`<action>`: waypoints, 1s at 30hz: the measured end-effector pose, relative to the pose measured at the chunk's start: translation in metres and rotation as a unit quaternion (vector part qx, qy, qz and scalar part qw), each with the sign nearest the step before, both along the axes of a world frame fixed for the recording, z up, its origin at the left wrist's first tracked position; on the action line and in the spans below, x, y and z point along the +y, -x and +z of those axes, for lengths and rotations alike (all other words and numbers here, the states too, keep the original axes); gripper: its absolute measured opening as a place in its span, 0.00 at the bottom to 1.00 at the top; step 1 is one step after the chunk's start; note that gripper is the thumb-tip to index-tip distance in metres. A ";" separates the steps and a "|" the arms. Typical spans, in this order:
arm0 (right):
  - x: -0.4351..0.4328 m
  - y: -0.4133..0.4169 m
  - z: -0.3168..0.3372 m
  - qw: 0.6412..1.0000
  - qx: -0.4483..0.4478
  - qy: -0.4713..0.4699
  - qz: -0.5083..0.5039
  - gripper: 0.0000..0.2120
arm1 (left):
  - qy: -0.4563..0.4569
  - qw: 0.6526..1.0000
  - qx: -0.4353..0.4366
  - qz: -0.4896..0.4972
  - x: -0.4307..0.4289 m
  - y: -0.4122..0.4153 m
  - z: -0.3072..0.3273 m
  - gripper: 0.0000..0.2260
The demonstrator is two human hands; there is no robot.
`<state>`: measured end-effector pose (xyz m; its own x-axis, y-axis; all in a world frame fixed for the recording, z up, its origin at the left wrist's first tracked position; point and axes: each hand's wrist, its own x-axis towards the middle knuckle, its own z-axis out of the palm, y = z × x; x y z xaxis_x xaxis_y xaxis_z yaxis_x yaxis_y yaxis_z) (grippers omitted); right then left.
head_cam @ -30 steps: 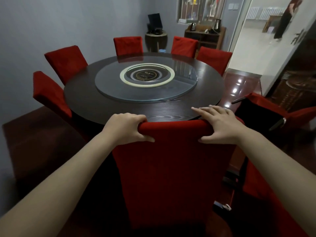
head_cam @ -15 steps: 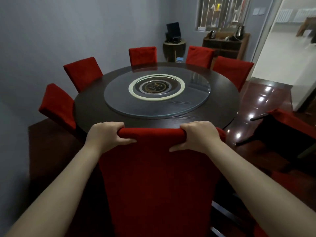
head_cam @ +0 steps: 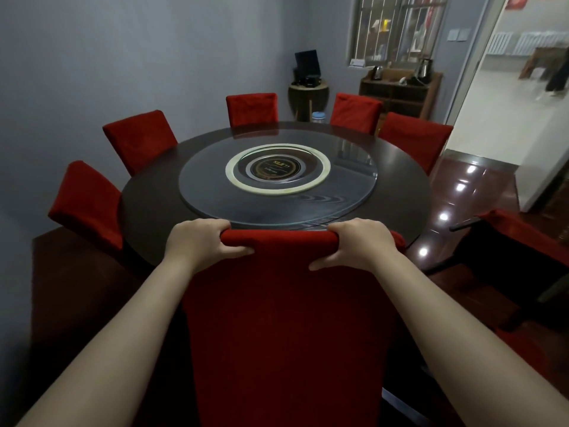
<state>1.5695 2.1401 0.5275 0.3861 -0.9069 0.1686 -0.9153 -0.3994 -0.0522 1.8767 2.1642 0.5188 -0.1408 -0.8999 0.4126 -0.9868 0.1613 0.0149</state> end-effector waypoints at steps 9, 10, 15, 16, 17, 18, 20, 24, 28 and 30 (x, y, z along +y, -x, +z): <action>-0.007 -0.008 0.004 0.998 -0.006 -0.031 -0.047 0.34 | -0.001 1.000 -0.012 -0.021 -0.015 -0.007 -0.002 0.38; -0.007 -0.009 0.005 0.998 -0.006 -0.036 -0.049 0.33 | -0.004 1.000 -0.014 -0.024 -0.016 -0.007 -0.002 0.39; -0.006 -0.011 0.009 0.998 -0.001 -0.037 -0.049 0.32 | 0.003 0.999 -0.028 -0.034 -0.015 -0.008 -0.003 0.38; -0.006 -0.010 0.008 0.998 0.003 -0.033 -0.050 0.34 | 0.009 0.999 -0.033 -0.032 -0.013 -0.008 -0.004 0.38; -0.006 -0.010 0.008 0.998 0.005 -0.028 -0.049 0.35 | 0.013 0.999 -0.037 -0.030 -0.013 -0.007 -0.003 0.39; -0.005 -0.011 0.009 0.998 0.008 -0.029 -0.048 0.36 | 0.009 0.999 -0.040 -0.028 -0.011 -0.008 -0.003 0.39; -0.005 -0.014 0.012 0.998 0.014 -0.038 -0.040 0.36 | -0.006 0.999 -0.044 -0.026 -0.008 -0.012 -0.001 0.39; -0.007 -0.028 0.016 0.999 0.016 -0.049 -0.008 0.38 | -0.025 0.997 -0.065 -0.035 0.001 -0.026 0.004 0.39; -0.006 -0.050 0.014 0.998 0.013 -0.053 0.028 0.40 | -0.035 0.996 -0.078 -0.038 0.013 -0.048 0.005 0.44; -0.006 -0.063 0.011 0.998 0.013 -0.050 0.045 0.41 | -0.044 0.995 -0.087 -0.028 0.020 -0.062 0.005 0.44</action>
<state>1.6326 2.1343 0.5388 0.4702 -0.8800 0.0670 -0.8774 -0.4743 -0.0726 1.9384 2.1843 0.5240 -0.2540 -0.9202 0.2978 -0.9653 0.2218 -0.1379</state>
